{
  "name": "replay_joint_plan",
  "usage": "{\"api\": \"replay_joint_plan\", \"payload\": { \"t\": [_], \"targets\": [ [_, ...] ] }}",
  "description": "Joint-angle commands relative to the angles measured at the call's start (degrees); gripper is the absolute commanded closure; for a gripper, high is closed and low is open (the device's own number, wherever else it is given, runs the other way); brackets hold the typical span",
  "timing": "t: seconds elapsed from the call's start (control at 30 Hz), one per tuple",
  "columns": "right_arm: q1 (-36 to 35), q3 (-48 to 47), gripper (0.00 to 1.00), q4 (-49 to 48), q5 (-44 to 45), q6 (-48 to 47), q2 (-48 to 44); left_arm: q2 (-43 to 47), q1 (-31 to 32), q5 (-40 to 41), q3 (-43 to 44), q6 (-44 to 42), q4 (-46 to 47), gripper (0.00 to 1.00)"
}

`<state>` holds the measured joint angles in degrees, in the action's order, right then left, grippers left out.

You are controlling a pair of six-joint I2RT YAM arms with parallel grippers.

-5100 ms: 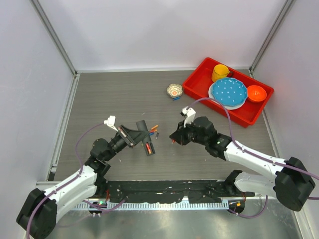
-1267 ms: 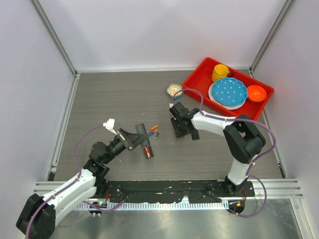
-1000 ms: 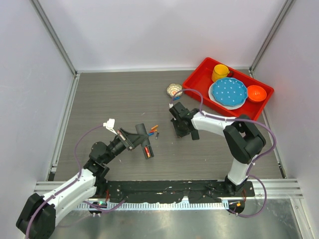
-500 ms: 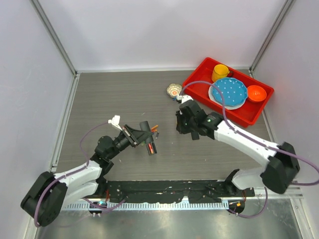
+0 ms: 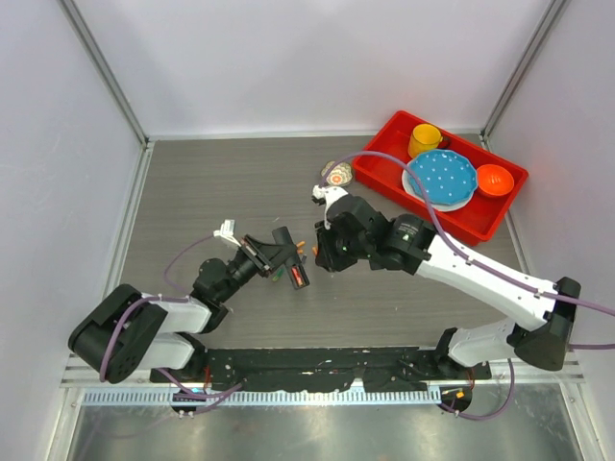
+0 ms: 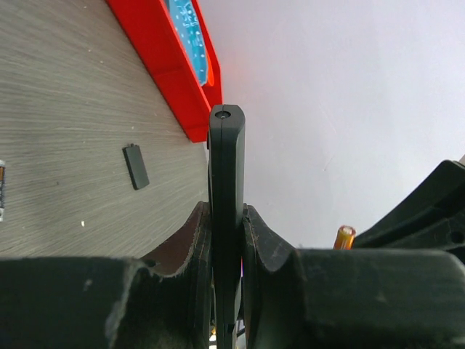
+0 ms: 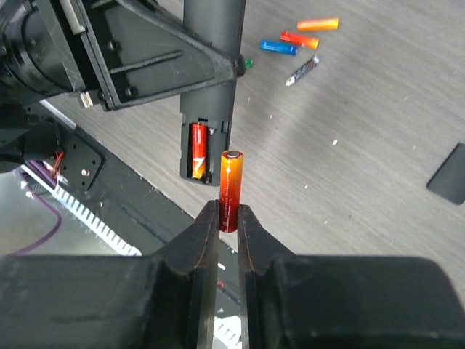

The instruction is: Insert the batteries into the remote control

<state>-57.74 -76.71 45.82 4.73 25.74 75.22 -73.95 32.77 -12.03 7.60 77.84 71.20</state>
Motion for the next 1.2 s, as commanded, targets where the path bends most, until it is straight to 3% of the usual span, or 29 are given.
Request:
{"api": "replay_joint_plan", "payload": {
  "t": [0.0, 0.4, 1.17],
  "targets": [
    [-0.36, -2.04, 0.99, 3.04, -6.12, 3.7, 1.68, -1.63, 0.89, 2.8, 1.63, 0.55, 15.29, 1.0],
    [-2.21, -0.99, 0.99, 2.87, -11.67, 5.03, 6.69, -1.19, 1.68, 3.95, 1.46, -0.24, 15.29, 1.0],
    [-1.86, -2.74, 0.99, 3.57, -10.97, 3.18, 12.05, 2.15, 2.91, 2.98, -0.56, -0.32, 15.29, 1.0]
  ]
}}
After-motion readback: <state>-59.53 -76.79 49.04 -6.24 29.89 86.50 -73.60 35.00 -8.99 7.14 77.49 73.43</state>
